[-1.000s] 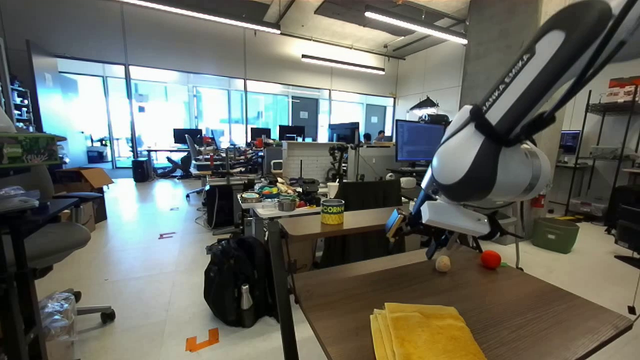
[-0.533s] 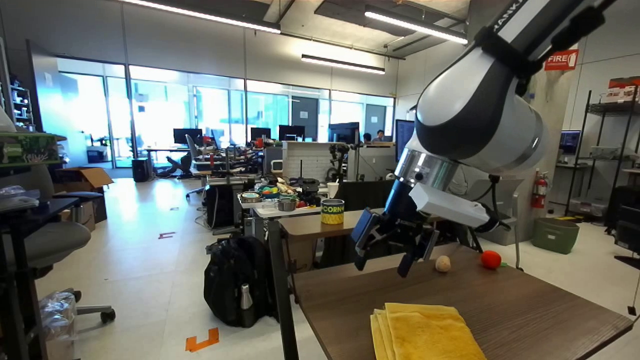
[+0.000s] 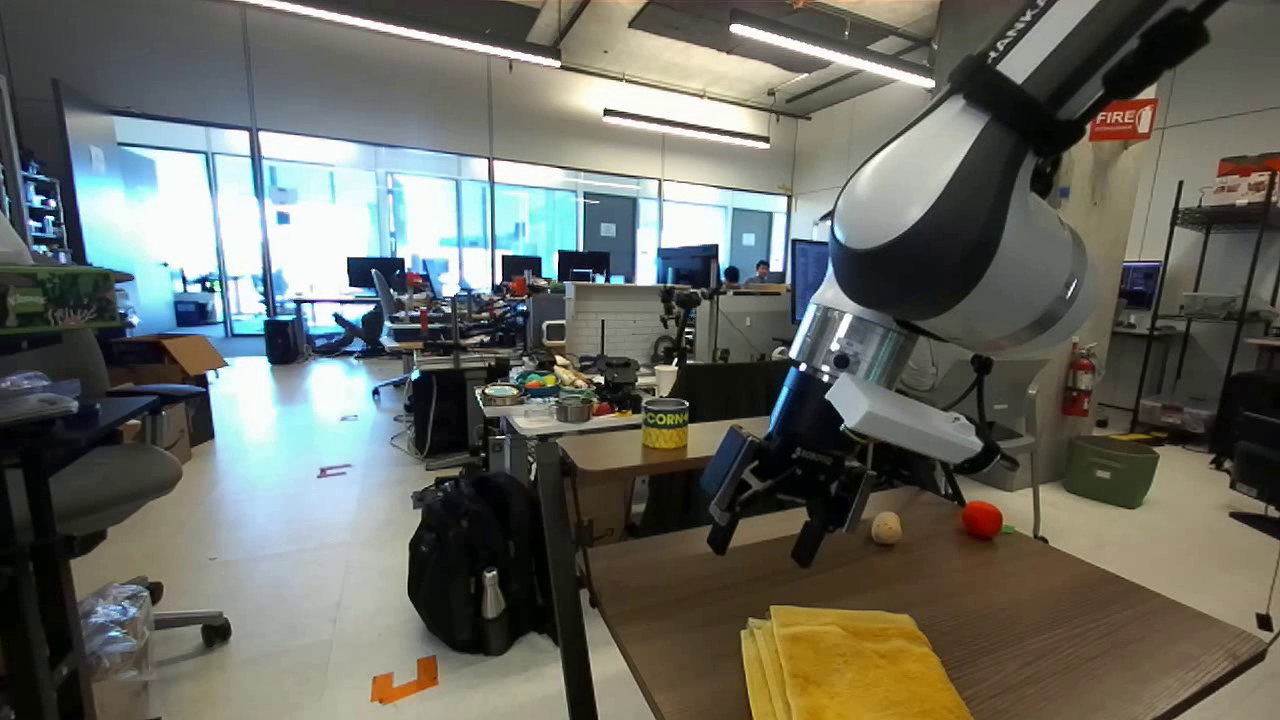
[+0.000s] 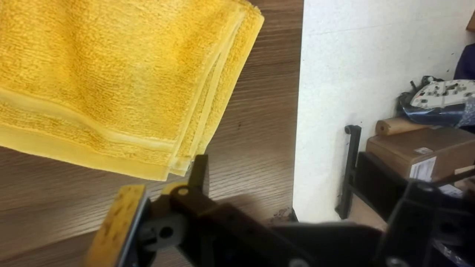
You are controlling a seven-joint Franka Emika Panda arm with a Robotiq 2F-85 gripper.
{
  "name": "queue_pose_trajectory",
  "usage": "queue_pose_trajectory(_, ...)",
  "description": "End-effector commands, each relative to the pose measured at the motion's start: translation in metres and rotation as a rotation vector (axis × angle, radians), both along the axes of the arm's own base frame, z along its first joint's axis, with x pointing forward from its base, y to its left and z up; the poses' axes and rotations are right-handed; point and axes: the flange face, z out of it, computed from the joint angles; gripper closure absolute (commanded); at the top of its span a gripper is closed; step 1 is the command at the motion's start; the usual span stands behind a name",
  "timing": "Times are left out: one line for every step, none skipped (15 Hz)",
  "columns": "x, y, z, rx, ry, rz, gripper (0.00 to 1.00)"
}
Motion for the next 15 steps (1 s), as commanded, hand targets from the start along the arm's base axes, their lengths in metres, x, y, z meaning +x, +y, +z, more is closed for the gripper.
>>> queue_pose_trajectory(0.001,0.001,0.000,0.000,0.001,0.000,0.00)
queue_pose_trajectory(-0.003,0.003,0.001,-0.038,0.018,0.023,0.00)
queue_pose_trajectory(-0.006,0.002,0.000,-0.071,0.040,0.038,0.00)
queue_pose_trajectory(-0.007,0.002,-0.003,-0.105,0.053,0.048,0.00)
queue_pose_trajectory(-0.011,0.000,-0.006,-0.140,0.071,0.060,0.00)
queue_pose_trajectory(-0.015,-0.002,-0.011,-0.173,0.089,0.064,0.00)
queue_pose_trajectory(-0.018,-0.004,-0.016,-0.205,0.107,0.070,0.00)
queue_pose_trajectory(-0.022,-0.005,-0.021,-0.238,0.123,0.074,0.00)
queue_pose_trajectory(-0.024,-0.007,-0.025,-0.268,0.137,0.078,0.00)
queue_pose_trajectory(-0.024,-0.008,-0.031,-0.281,0.140,0.077,0.00)
queue_pose_trajectory(-0.026,-0.008,-0.036,-0.289,0.153,0.077,0.00)
queue_pose_trajectory(-0.027,-0.010,-0.044,-0.307,0.164,0.076,0.00)
queue_pose_trajectory(-0.026,-0.012,-0.052,-0.315,0.167,0.077,0.00)
queue_pose_trajectory(-0.024,-0.014,-0.061,-0.305,0.152,0.086,0.00)
queue_pose_trajectory(-0.020,-0.018,-0.071,-0.304,0.136,0.074,0.00)
